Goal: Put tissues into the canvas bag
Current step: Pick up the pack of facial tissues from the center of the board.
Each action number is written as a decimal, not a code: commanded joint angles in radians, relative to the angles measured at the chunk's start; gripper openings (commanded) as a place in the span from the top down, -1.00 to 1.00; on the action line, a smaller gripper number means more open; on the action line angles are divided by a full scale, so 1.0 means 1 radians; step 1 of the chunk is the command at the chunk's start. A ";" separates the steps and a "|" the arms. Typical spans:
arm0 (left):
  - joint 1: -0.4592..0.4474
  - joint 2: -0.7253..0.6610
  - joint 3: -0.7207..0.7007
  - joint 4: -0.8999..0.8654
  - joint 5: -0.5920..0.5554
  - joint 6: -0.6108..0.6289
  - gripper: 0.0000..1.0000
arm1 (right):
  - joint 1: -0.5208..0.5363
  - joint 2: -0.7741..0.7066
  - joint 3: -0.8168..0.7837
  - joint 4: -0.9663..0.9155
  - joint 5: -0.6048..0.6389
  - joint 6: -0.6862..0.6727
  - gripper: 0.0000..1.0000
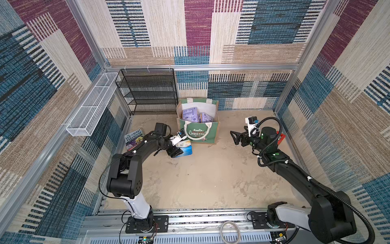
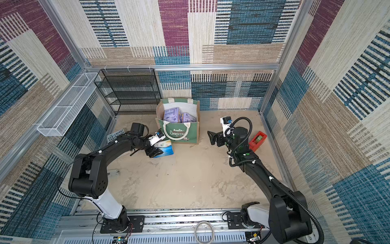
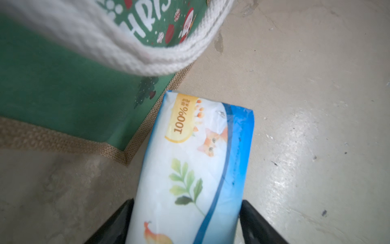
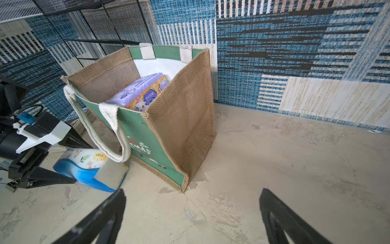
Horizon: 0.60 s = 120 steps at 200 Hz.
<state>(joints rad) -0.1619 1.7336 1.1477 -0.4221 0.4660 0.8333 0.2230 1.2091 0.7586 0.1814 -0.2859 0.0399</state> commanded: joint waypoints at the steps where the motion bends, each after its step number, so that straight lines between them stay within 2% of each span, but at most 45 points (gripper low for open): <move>1: -0.002 0.013 -0.001 -0.010 -0.015 0.014 -0.53 | -0.002 0.004 0.006 0.017 -0.007 -0.009 -0.99; 66: -0.031 0.025 0.019 -0.044 -0.030 0.004 -0.42 | -0.007 0.010 0.002 0.021 -0.005 -0.009 -0.99; 103: -0.041 0.022 0.027 -0.076 -0.024 -0.030 -0.17 | -0.011 0.012 0.001 0.023 -0.004 -0.009 -0.99; 120: -0.042 0.004 0.026 -0.076 -0.004 -0.060 -0.14 | -0.014 0.012 0.001 0.023 -0.002 -0.006 -0.99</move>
<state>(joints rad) -0.2039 1.7576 1.1683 -0.4603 0.4259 0.8196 0.2119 1.2201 0.7589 0.1822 -0.2863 0.0364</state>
